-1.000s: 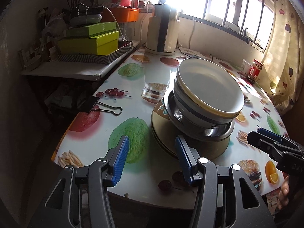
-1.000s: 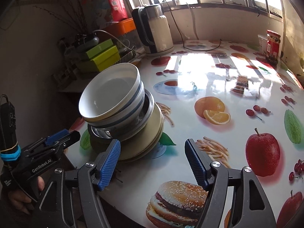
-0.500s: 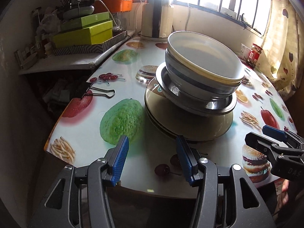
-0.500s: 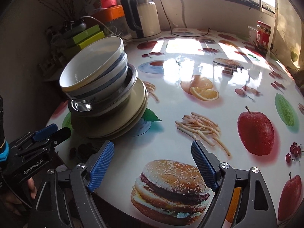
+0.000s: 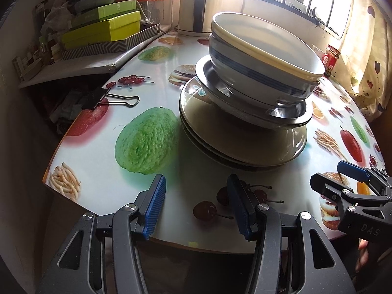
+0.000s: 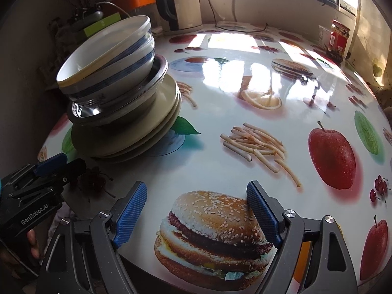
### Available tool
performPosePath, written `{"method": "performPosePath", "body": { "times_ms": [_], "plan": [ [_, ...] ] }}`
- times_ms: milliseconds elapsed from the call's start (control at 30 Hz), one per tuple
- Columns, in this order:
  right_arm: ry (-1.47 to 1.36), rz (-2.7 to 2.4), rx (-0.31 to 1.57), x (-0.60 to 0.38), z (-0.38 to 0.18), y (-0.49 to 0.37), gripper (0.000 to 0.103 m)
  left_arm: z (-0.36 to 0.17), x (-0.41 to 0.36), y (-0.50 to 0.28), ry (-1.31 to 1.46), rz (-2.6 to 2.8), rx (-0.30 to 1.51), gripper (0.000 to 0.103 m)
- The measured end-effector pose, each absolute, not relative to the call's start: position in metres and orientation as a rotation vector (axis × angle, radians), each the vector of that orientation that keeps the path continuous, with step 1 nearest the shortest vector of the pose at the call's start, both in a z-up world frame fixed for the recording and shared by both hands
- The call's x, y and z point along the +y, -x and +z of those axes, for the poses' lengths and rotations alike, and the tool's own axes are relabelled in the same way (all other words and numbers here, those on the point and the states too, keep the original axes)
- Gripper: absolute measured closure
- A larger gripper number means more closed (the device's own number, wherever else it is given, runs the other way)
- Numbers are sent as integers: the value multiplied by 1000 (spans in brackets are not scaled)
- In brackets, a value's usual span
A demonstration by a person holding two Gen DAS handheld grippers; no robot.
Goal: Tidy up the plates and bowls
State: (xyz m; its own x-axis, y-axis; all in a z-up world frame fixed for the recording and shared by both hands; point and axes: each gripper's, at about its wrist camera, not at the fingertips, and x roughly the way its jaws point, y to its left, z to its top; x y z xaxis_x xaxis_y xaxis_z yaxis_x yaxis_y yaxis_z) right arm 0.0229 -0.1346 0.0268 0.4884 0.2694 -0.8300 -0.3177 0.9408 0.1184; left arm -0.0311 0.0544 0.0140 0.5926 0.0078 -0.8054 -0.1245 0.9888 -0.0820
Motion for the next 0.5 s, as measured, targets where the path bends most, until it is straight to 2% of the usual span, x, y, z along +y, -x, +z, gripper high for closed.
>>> {"method": "performPosePath", "body": {
  "times_ms": [200,367,500],
  "plan": [
    [76,343,999,-132,25,-22,10,12,55,29,133,77,932,50],
    [94,330,995,-130,24,-22,10,11,52,28,119,70,933,44],
    [109,317,993,-129,23,-22,9,12,53,27,121,74,931,43]
  ]
}}
